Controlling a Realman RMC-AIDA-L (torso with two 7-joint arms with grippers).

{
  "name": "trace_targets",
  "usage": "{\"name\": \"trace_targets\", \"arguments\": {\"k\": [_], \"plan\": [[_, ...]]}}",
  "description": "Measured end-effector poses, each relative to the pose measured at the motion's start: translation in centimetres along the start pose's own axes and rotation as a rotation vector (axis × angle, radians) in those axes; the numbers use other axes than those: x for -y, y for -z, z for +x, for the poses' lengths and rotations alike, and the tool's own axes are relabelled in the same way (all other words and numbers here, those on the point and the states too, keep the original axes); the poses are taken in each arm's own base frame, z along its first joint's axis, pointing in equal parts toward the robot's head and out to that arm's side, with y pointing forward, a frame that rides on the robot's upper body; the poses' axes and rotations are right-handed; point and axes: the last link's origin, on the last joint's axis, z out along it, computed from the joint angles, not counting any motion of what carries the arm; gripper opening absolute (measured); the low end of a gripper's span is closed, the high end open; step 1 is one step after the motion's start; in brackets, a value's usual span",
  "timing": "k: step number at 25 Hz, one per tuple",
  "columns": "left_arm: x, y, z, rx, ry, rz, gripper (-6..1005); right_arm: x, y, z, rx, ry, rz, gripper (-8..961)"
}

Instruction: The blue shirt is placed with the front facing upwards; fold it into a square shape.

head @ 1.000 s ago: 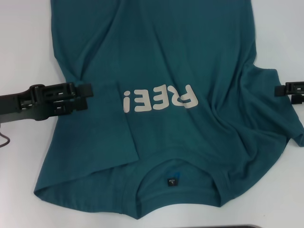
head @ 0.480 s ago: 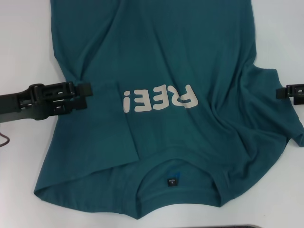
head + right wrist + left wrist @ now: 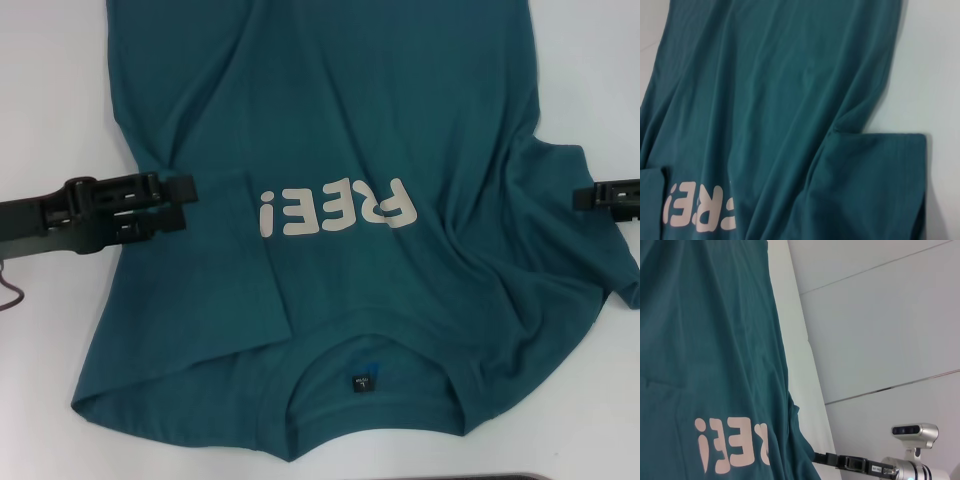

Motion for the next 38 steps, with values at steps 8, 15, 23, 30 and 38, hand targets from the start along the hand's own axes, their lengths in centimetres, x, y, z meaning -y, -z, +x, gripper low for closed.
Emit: {"name": "trace_targets", "arguments": {"k": [8,15,23,30,38], "plan": [[0.0,0.0,0.0,-0.003,0.000,0.000,779,-0.4,-0.3,-0.1,-0.005,0.000,-0.018,941],[0.0,0.1,0.0,-0.004,0.001,0.001,778,-1.0,-0.7,-0.3,0.003,0.003,-0.044,941],[0.1,0.1,0.0,-0.006,0.003,0.002,779,-0.9,-0.9,-0.3,-0.008,0.005,-0.032,941],[0.1,0.1,0.0,-0.007,0.003,0.003,779,-0.7,-0.8,-0.1,-0.021,0.002,-0.015,941],[0.1,0.1,0.0,-0.007,0.004,0.003,778,-1.4,-1.3,-0.2,-0.023,0.010,-0.045,941]]}}
